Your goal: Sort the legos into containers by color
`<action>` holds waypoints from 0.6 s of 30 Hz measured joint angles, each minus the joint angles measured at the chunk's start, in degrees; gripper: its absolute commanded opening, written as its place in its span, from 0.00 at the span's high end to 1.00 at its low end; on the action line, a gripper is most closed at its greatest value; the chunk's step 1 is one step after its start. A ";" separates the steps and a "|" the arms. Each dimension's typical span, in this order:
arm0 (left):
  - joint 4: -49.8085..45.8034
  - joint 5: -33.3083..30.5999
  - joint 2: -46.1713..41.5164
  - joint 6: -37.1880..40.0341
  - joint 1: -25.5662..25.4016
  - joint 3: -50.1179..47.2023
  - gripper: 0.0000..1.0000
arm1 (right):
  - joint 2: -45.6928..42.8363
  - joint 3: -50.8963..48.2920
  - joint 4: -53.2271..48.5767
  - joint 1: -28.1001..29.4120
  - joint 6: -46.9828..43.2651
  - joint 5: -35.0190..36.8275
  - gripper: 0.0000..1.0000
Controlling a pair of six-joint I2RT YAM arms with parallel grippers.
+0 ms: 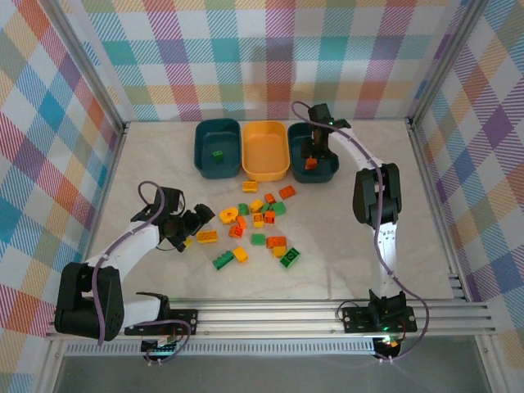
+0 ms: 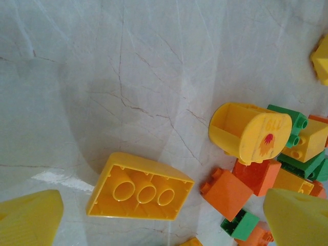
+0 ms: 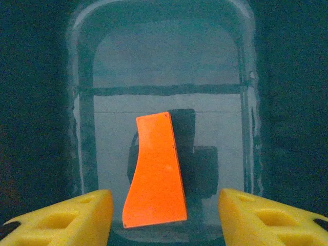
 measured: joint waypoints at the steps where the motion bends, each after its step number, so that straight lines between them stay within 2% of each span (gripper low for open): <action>1: -0.59 -0.04 0.42 -0.24 -0.09 0.46 0.00 | -1.44 -1.79 0.83 0.00 -0.04 -0.20 0.42; 6: -2.56 -0.57 0.76 -4.59 -1.44 0.83 0.00 | -15.08 -16.92 6.16 0.24 0.92 -1.07 0.42; 9: -4.07 -1.42 0.74 -10.91 -2.54 0.85 0.01 | -26.60 -29.51 12.37 0.92 2.80 -1.46 0.42; 12: -5.66 -1.70 0.74 -18.69 -3.67 0.85 0.08 | -35.45 -41.00 17.49 2.71 4.50 -1.57 0.42; 15: -7.50 -2.64 0.72 -27.15 -5.27 1.01 0.13 | -39.56 -49.96 21.14 4.11 5.88 -2.01 0.43; 18: -10.23 -4.31 0.79 -34.34 -7.43 1.92 0.13 | -41.29 -57.02 23.34 4.42 6.67 -2.25 0.43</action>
